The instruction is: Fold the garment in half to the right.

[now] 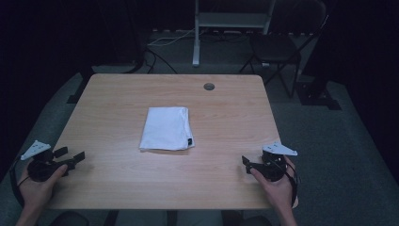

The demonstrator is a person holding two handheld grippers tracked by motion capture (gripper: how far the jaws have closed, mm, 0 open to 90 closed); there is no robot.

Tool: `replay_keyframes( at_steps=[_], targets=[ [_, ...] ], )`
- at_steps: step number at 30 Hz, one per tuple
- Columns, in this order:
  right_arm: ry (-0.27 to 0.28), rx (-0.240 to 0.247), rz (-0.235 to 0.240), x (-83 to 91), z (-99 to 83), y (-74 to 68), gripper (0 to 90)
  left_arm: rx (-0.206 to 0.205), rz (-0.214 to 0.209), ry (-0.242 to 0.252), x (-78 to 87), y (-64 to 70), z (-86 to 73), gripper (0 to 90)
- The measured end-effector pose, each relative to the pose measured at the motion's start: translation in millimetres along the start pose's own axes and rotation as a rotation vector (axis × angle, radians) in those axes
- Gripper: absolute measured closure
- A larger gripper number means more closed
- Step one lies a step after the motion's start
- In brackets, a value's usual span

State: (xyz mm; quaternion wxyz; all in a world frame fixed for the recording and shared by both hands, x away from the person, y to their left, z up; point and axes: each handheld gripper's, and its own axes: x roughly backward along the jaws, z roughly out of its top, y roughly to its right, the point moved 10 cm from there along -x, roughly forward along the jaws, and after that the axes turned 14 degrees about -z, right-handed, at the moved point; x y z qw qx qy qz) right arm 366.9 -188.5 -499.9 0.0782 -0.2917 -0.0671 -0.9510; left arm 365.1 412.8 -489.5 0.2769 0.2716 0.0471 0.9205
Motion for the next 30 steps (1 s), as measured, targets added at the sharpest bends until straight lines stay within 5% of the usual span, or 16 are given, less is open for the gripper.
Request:
replay_keyframes(
  at_steps=[30],
  targets=[
    [-0.030, -0.005, 0.017, -2.0, -2.2, -0.4, 13.1, -0.012, 0.017, 0.017, 1.4, 2.8, 0.4, 18.8]
  ],
)
